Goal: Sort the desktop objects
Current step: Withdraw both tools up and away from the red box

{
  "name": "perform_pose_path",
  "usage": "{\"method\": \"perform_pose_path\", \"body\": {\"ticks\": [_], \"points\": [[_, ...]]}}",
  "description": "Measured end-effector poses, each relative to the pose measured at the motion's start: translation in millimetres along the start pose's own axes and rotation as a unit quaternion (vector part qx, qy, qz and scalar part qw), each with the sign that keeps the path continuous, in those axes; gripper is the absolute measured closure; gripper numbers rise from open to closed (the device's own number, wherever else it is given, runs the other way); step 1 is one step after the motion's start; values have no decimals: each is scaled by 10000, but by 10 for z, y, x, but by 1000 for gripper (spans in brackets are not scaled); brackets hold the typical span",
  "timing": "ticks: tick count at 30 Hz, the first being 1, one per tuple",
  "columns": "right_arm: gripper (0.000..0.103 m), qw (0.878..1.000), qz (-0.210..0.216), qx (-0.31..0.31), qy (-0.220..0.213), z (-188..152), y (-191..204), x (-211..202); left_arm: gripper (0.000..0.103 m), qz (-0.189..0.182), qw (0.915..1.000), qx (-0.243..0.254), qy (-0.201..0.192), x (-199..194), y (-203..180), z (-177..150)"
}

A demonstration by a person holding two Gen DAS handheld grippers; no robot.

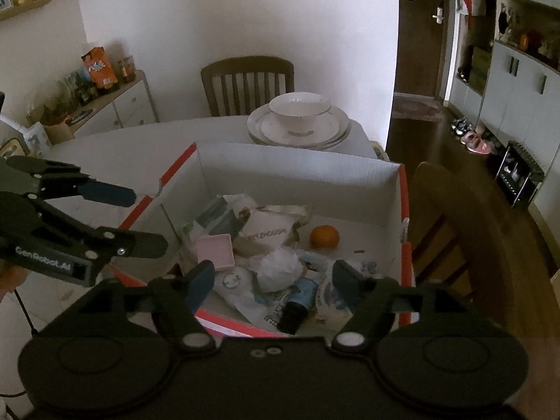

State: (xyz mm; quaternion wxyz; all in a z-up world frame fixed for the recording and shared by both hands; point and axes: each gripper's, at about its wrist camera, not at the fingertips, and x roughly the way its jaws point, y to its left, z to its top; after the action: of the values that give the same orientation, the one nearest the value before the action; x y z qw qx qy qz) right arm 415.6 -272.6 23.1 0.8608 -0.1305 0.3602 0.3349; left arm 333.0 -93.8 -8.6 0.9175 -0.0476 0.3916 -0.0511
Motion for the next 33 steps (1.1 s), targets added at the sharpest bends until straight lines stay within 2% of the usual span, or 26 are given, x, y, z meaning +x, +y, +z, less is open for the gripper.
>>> {"method": "perform_pose_path", "body": {"ticks": [2,4,5,15,29,33], "points": [[25,10000,4,-2,-60,-19,20,-33,14,20,10000,-68,-48,-18,7,-26],[20,9999,10,-4,-145,-37,32,-73,3,48,9998,-157,-109,-35,17,-71],[19,9998,13,-9,-182,-45,41,-89,0,44,9997,-186,-154,-48,22,-95],[5,9983,6,-32,-574,-138,151,-297,0,-22,9982,-503,-312,-191,23,-295],[4,9975,-9,43,-700,-269,269,-522,0,76,9966,-627,-535,-463,-83,-431],[4,9970,7,43,-776,-299,296,-576,0,298,9949,-637,-727,-567,-127,-440]]}}
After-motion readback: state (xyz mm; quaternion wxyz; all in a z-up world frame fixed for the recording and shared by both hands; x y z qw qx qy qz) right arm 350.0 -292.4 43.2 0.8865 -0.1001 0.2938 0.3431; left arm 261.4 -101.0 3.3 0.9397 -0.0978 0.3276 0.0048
